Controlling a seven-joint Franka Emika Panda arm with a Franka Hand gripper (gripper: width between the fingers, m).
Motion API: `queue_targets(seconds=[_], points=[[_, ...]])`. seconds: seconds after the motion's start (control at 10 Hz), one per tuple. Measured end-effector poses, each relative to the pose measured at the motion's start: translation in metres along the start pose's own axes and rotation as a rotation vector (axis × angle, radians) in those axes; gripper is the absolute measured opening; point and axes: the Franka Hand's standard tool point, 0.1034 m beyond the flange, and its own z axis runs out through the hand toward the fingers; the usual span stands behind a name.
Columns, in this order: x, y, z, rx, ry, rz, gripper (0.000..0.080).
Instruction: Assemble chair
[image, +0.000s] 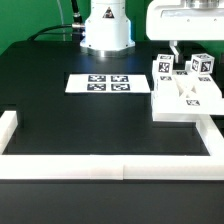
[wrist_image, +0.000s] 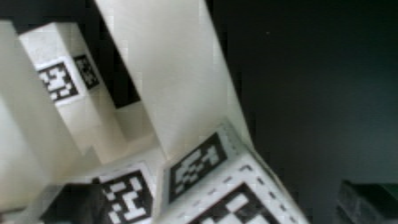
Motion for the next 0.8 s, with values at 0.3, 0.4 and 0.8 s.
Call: queue_targets(seconds=[0.3,0.4,0.8], points=[[0.0008,0.0013,-0.0001,-0.008,0.003,-0.227,0.0649],[0.0013,0.0021,-0.0002,-0.011,0.003,-0.308,0.0649],[0.0015,0.0023,-0.0003,-0.011,0.004,-0.313,0.039]])
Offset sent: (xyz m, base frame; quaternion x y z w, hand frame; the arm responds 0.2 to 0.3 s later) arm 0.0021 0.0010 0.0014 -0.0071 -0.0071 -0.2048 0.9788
